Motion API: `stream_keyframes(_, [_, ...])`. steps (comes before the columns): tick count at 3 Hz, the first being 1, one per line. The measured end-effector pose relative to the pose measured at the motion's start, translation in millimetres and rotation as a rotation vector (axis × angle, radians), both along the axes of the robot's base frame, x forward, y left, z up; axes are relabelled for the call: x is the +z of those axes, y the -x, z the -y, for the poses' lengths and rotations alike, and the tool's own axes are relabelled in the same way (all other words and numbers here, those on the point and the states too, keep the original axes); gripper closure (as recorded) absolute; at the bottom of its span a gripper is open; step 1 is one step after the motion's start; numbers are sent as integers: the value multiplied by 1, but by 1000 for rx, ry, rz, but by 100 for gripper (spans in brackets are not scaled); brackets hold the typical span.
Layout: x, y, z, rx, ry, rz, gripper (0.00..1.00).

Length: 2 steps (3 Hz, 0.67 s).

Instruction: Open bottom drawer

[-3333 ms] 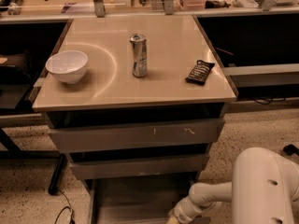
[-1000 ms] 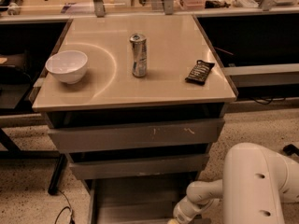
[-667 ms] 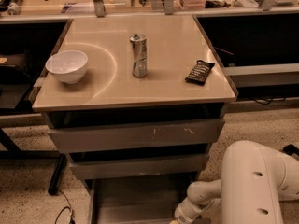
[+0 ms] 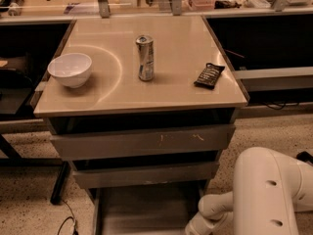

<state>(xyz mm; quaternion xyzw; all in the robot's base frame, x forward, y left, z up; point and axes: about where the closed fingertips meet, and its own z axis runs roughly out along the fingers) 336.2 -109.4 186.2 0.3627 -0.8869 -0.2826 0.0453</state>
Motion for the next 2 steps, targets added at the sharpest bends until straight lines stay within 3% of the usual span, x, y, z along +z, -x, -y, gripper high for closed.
stream_keyframes(1, [7,21,6,-42,8,-29,0])
stream_keyframes(2, [15,41,13,-129,35,-36,0])
